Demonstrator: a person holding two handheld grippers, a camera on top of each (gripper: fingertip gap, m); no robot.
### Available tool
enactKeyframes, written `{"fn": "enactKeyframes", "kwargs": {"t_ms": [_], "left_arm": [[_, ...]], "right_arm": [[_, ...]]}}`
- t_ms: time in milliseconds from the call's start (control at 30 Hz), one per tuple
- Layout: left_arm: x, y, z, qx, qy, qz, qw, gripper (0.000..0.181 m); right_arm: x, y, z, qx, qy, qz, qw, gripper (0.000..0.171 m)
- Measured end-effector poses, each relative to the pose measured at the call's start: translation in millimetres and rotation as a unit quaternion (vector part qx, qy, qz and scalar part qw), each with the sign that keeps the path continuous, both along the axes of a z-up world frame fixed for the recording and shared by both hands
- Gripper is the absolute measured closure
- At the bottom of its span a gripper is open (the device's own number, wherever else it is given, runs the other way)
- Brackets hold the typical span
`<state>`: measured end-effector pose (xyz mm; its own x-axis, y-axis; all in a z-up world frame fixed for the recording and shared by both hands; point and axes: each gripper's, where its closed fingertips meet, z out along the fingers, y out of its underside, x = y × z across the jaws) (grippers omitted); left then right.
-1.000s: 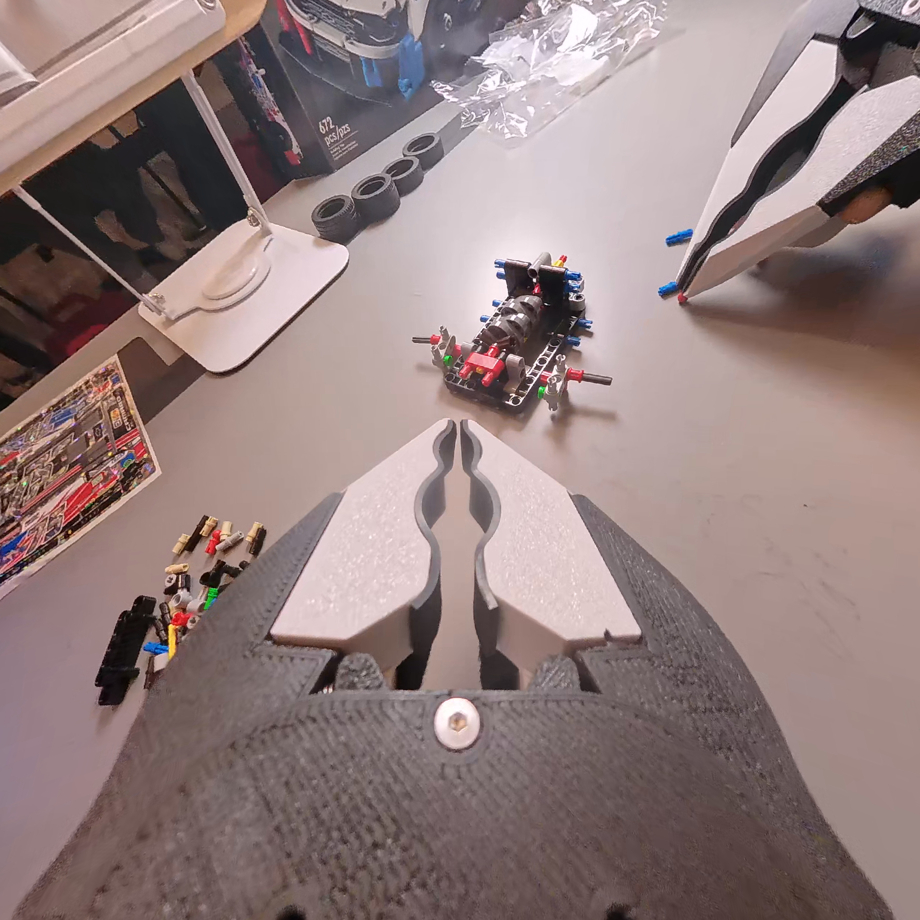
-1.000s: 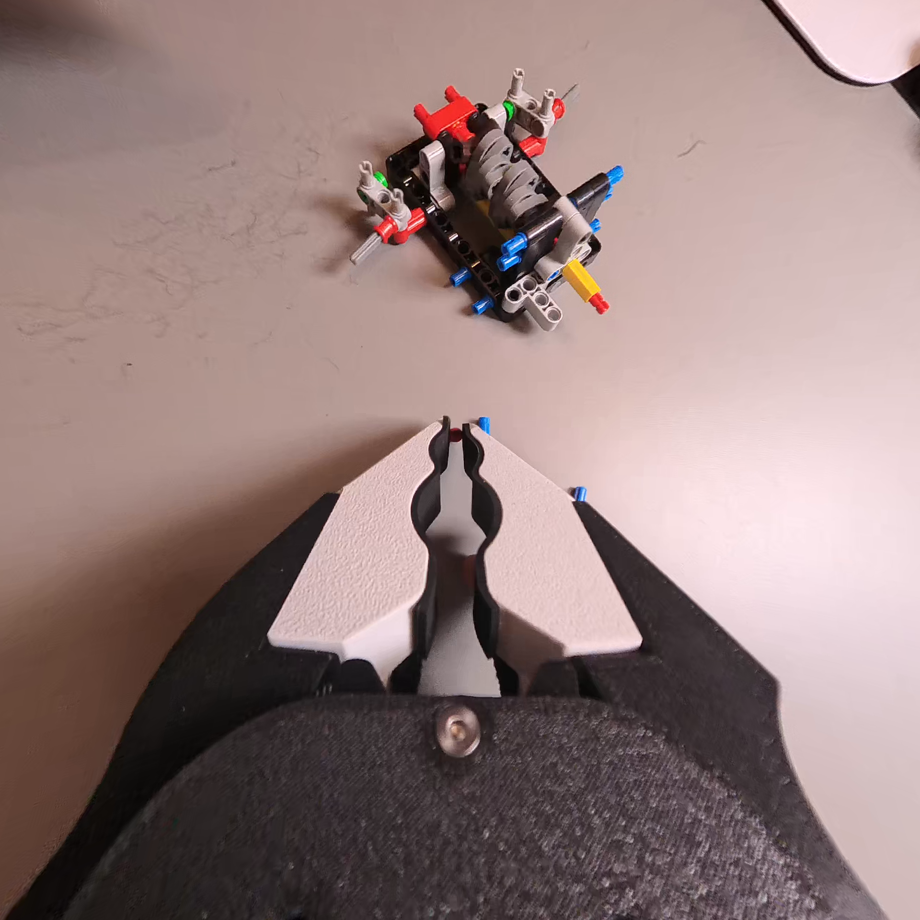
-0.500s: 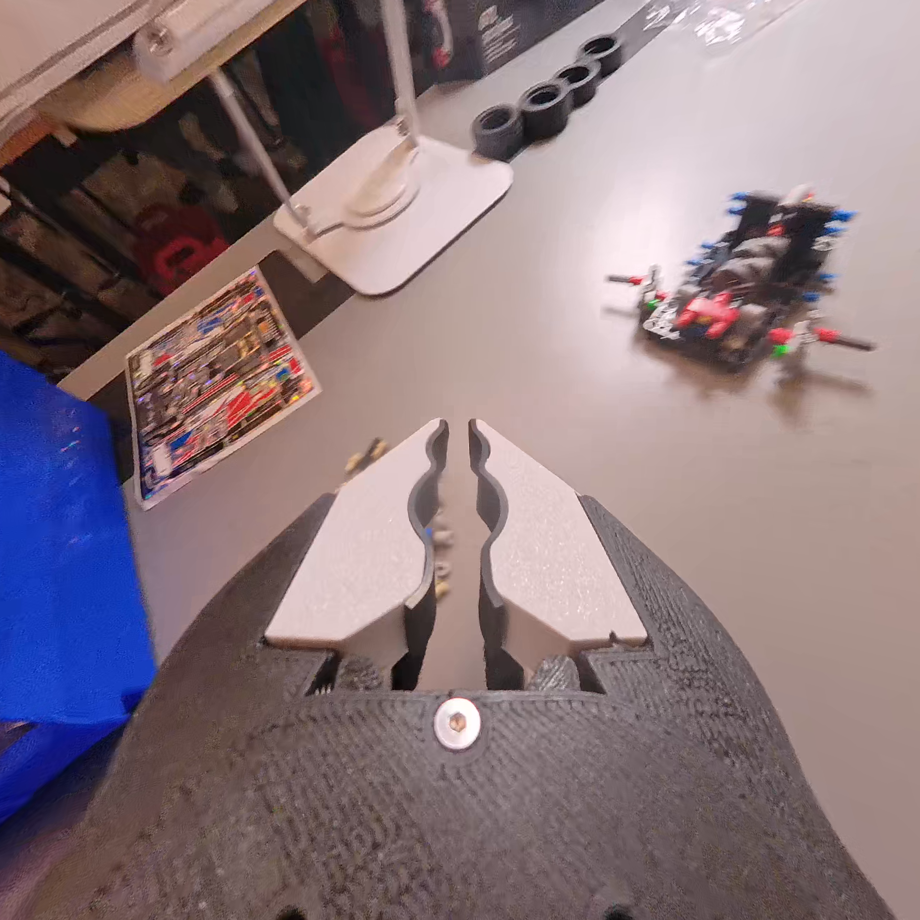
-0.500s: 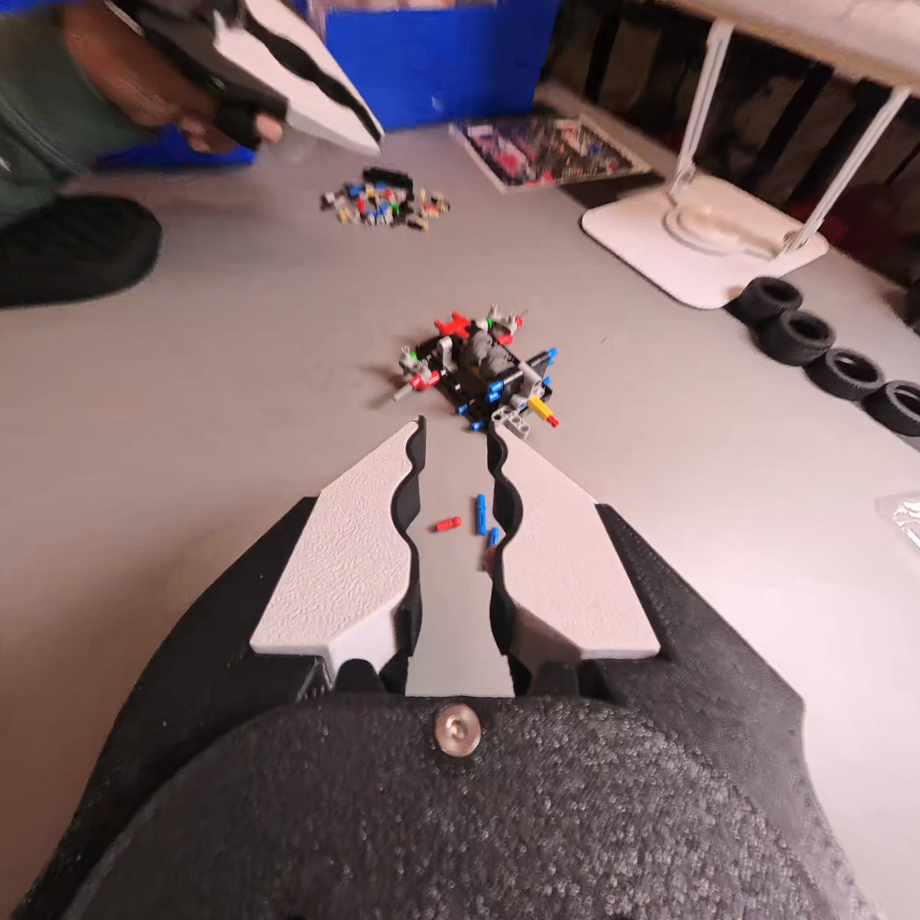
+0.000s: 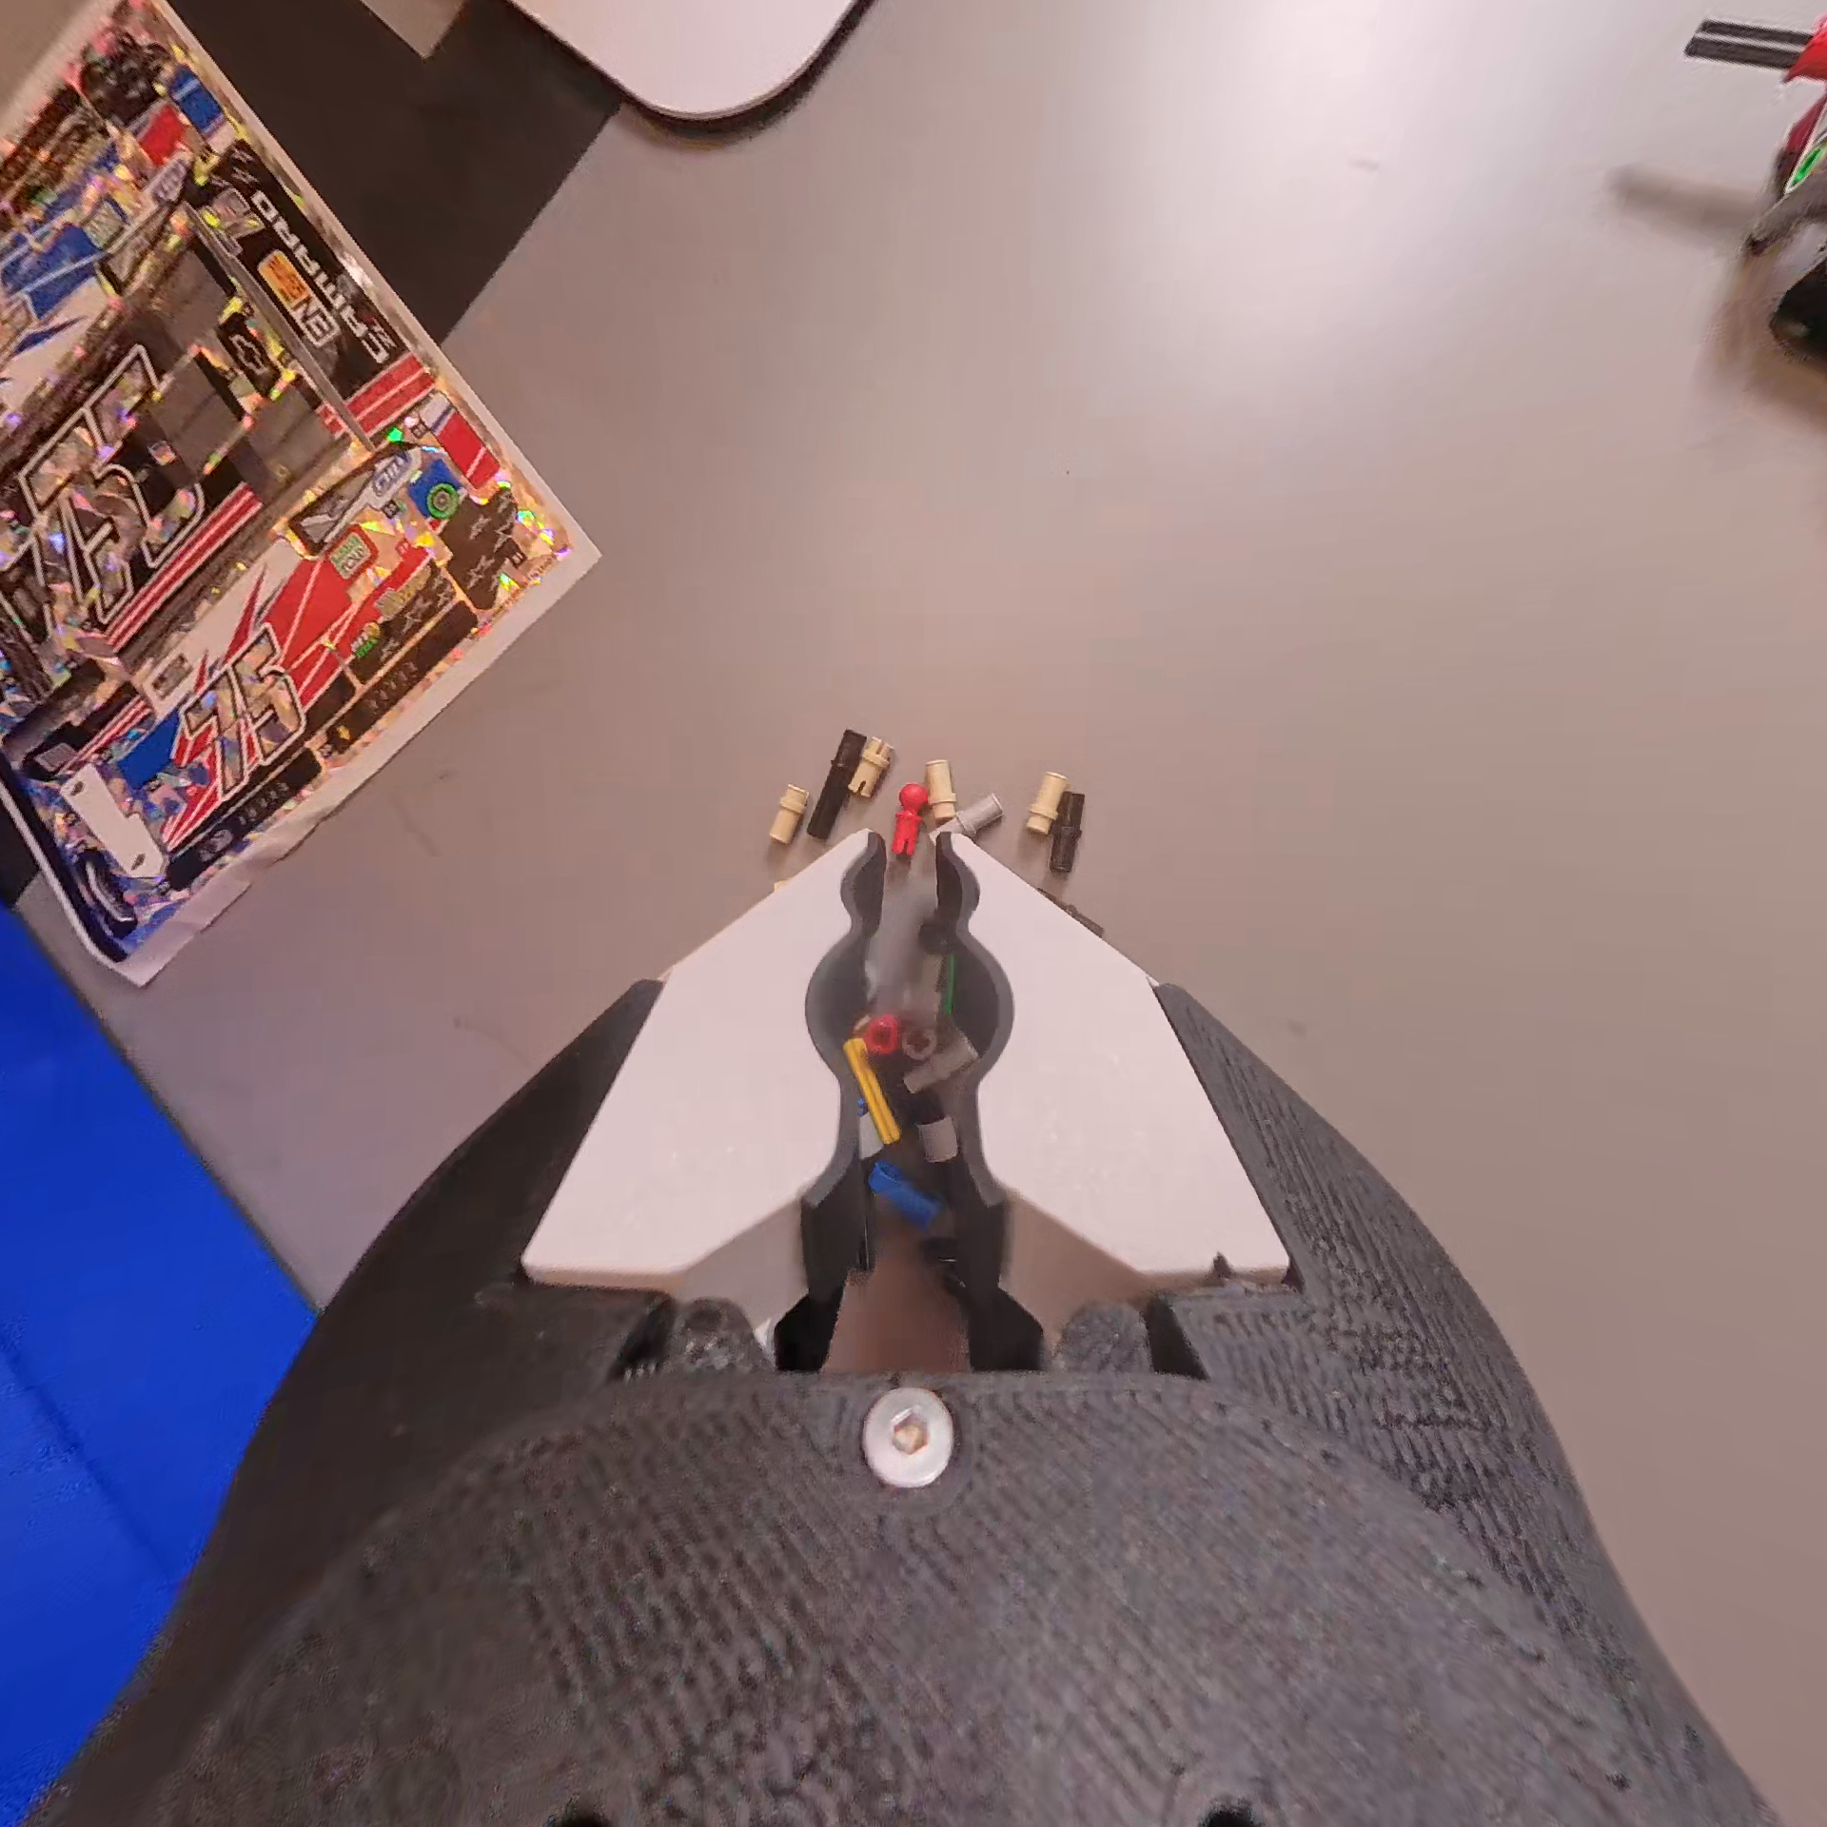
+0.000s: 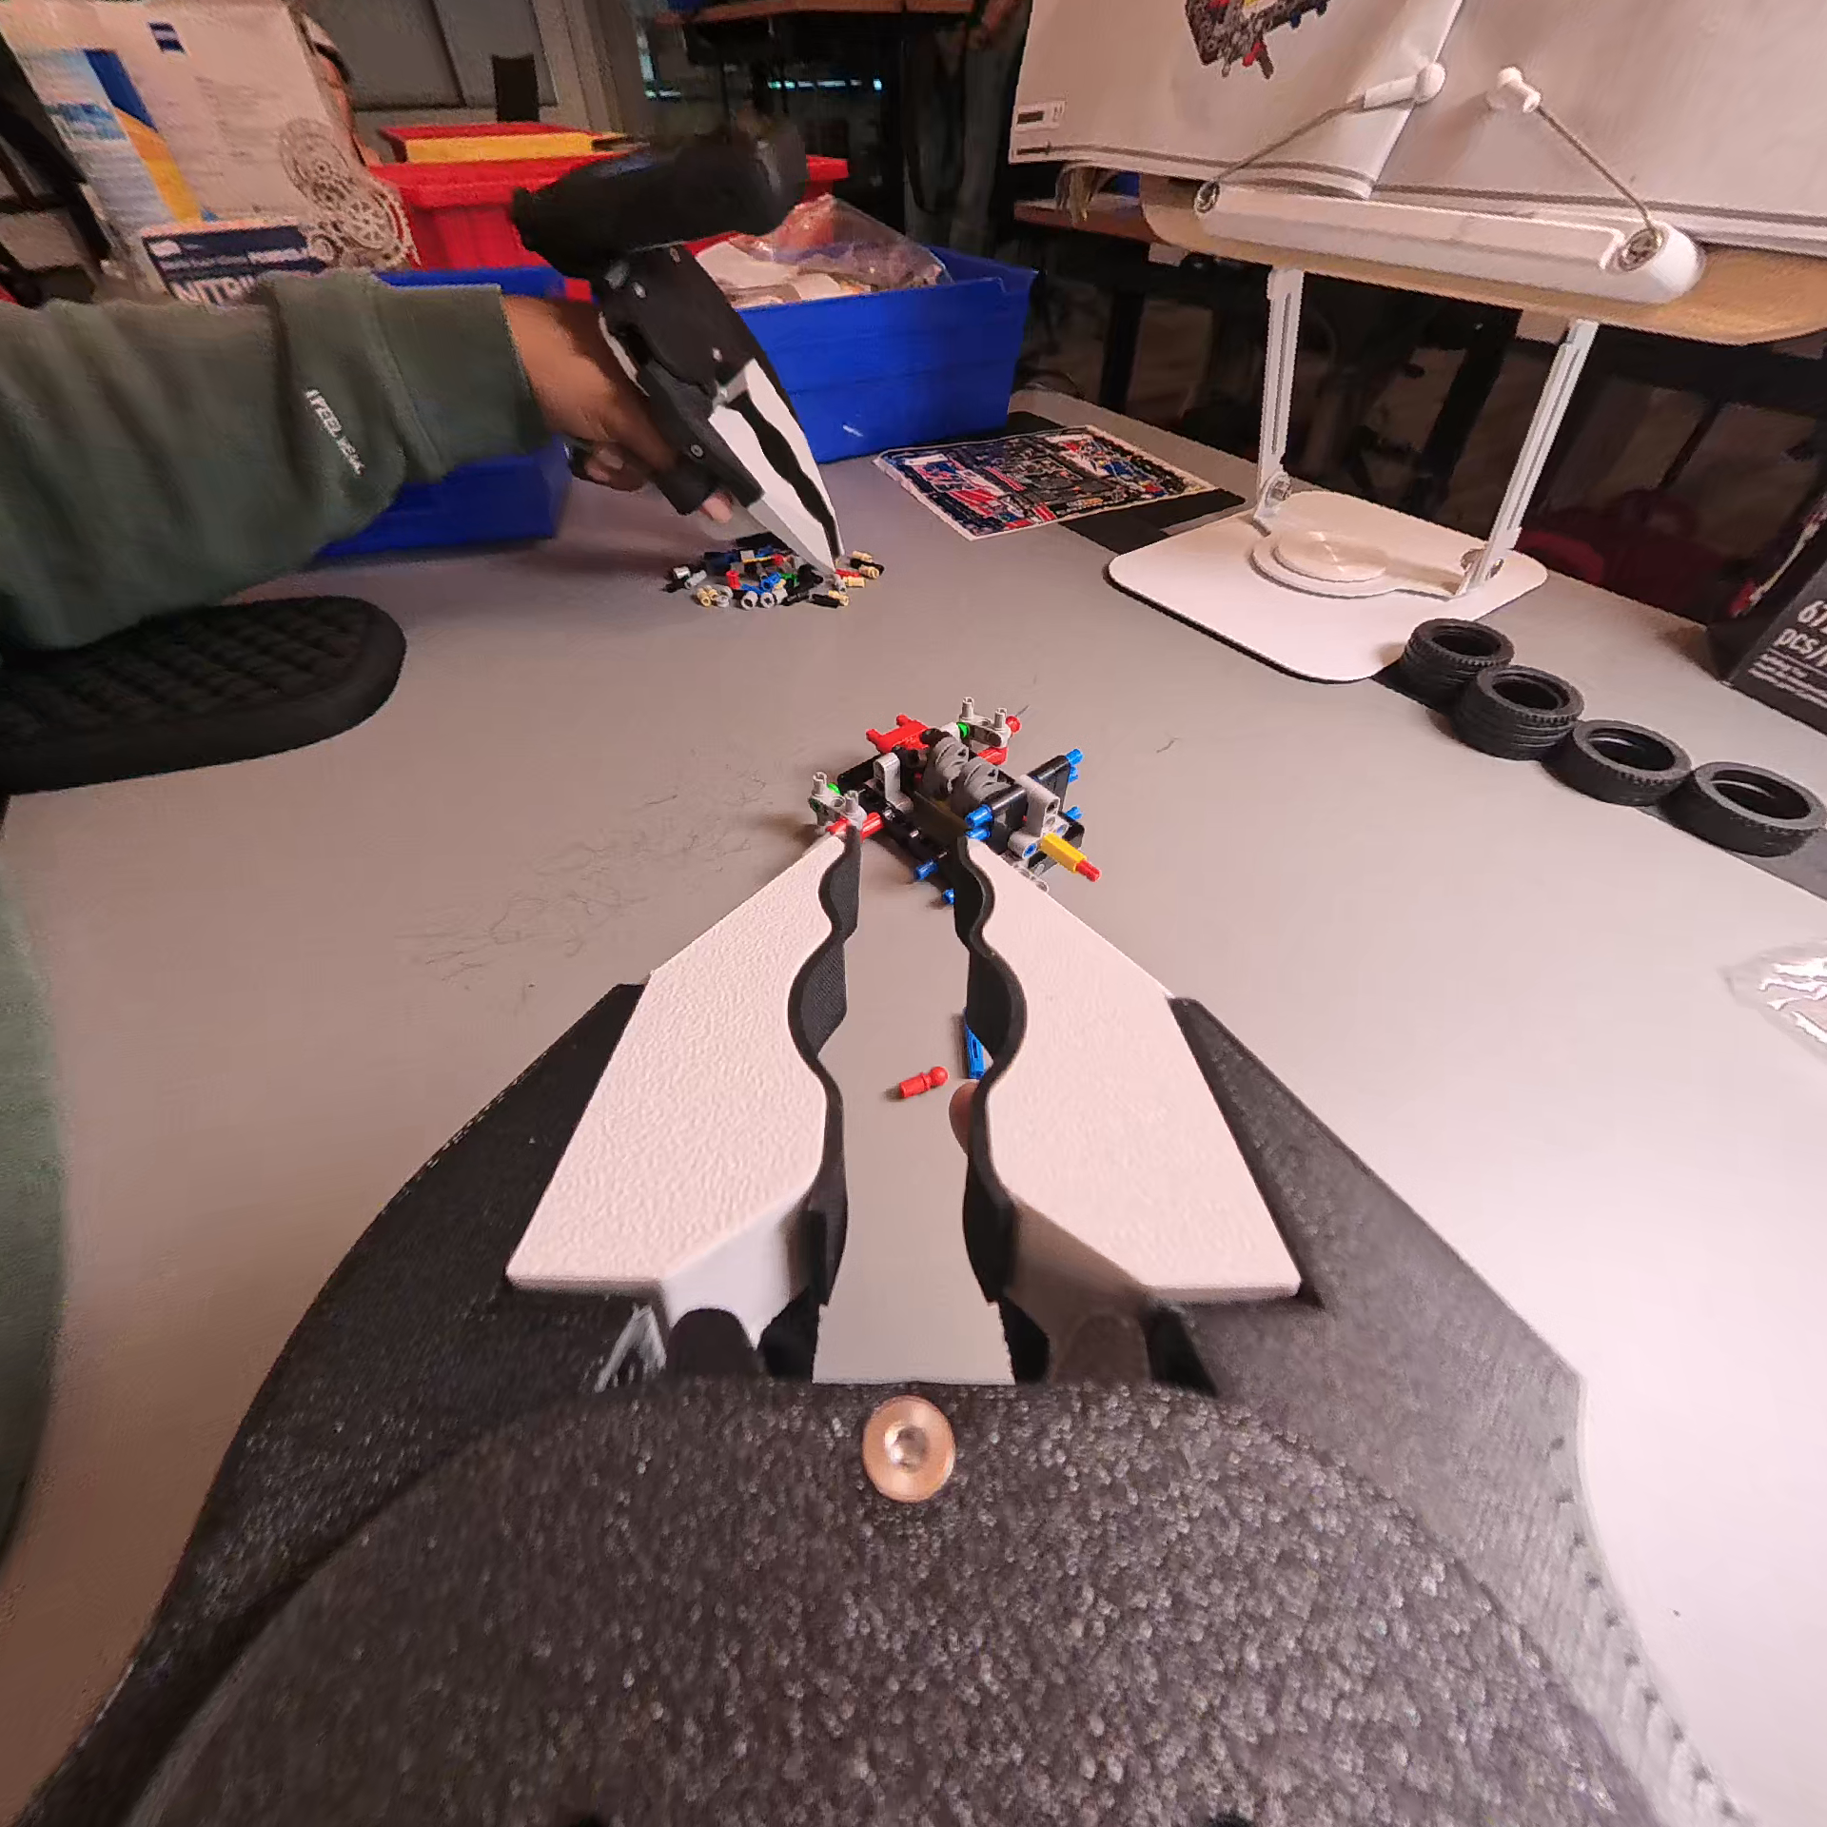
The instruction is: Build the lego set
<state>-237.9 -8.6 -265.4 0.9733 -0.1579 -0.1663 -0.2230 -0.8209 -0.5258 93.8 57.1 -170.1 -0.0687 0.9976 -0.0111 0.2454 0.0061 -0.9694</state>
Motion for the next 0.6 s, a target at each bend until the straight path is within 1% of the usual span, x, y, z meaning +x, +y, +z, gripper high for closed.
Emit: {"fn": "enactKeyframes", "kwargs": {"t_ms": [133,300,433,533,600], "left_arm": [[-1.7,0.8,-5.8,-0.011,-0.008,-0.005,1.000,0.173],[-2.6,3.3,-7.8,-0.014,-0.009,-0.009,1.000,0.178],[-2.2,4.7,-7.7,-0.015,0.004,-0.022,1.000,0.179],[-0.1,6.0,3.6,0.013,0.036,-0.035,0.999,0.179],[18.5,7.6,23.5,0.061,0.042,-0.068,0.995,0.179]], "right_arm": [[2.2,1.6,0.5,-0.008,0.004,0.001,1.000,0.156],[2.5,2.4,-0.4,-0.011,0.004,0.001,1.000,0.156],[2.5,1.2,-1.7,-0.013,0.003,0.002,1.000,0.156],[1.9,-0.2,-1.4,-0.013,0.005,0.001,1.000,0.156],[-0.2,-2.4,-0.2,-0.010,0.009,0.001,1.000,0.158]]}}
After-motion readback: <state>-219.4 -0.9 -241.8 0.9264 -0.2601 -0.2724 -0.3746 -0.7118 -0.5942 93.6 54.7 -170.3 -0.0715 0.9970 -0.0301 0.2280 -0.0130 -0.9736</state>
